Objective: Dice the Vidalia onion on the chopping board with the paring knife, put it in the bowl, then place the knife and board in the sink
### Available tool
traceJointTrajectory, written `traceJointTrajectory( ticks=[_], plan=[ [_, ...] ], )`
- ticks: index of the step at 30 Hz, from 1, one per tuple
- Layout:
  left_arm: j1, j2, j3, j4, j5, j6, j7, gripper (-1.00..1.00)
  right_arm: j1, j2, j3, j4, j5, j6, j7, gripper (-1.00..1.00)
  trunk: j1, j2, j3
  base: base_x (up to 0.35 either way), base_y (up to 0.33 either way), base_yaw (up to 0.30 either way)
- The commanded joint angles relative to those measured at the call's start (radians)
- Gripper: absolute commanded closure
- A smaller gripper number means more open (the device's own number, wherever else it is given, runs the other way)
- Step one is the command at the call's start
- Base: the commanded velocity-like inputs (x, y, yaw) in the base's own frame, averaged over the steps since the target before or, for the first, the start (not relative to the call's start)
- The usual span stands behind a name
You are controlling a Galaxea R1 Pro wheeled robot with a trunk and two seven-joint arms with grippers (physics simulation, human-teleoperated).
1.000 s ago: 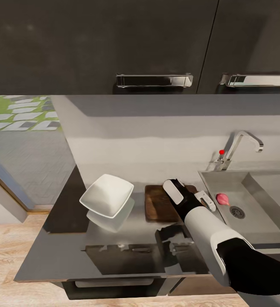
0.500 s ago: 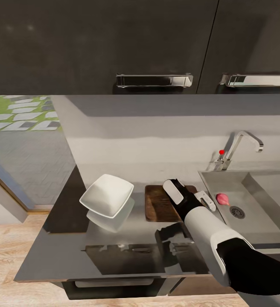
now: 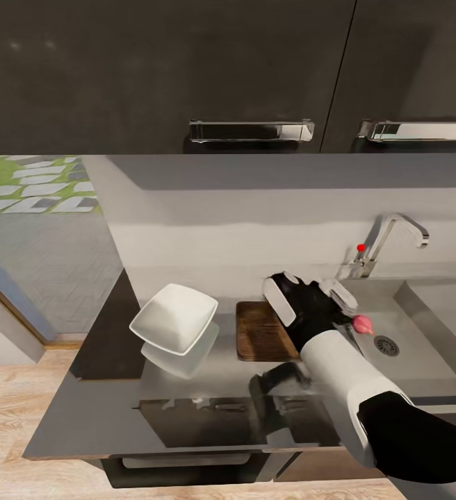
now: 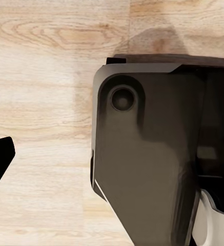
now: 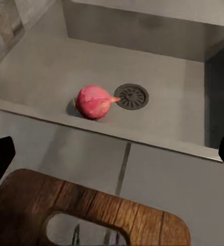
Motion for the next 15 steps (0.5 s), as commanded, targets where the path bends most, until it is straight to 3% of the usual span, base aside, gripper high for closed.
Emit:
traceJointTrajectory(
  ticks=[1,3,6,8,11,13,15],
  plan=[
    [0.001,0.0,0.002,-0.002,0.003,0.0,-0.001,-1.0,-0.001,0.0,0.003,-0.031,-0.003,0.023,0.0,-1.0,0.001,-0.002,-0.002,0.0,0.0,0.0],
    [0.001,-0.001,0.002,-0.002,0.003,0.0,-0.001,-1.0,-0.001,0.0,0.004,-0.089,-0.001,0.068,0.033,-1.0,0.001,-0.002,-0.002,0.0,0.0,0.0],
    [0.001,-0.001,0.002,-0.002,0.003,0.0,-0.001,-1.0,-0.001,0.0,0.005,-0.155,-0.001,0.15,0.133,-1.0,0.001,-0.002,-0.002,0.0,0.0,0.0],
    [0.001,0.0,0.002,-0.002,0.003,0.0,-0.001,-1.0,0.011,0.0,0.005,-0.183,-0.001,0.243,0.285,-1.0,0.001,-0.002,-0.002,0.0,0.0,0.0],
    [0.001,0.0,0.002,-0.002,0.003,0.0,-0.001,-1.0,0.029,0.0,0.005,-0.19,0.0,0.285,0.417,-1.0,0.001,-0.002,-0.002,0.0,0.0,0.0],
    [0.001,-0.001,0.002,-0.002,0.003,0.0,-0.001,-1.0,0.05,0.0,0.005,-0.196,0.0,0.308,0.571,-1.0,0.001,-0.002,-0.002,0.0,0.0,0.0],
    [0.001,-0.001,0.002,-0.002,0.003,0.0,-0.001,-1.0,0.065,-0.027,0.005,-0.2,0.0,0.316,0.682,-1.0,0.001,-0.002,-0.002,0.0,0.0,0.0]
  ],
)
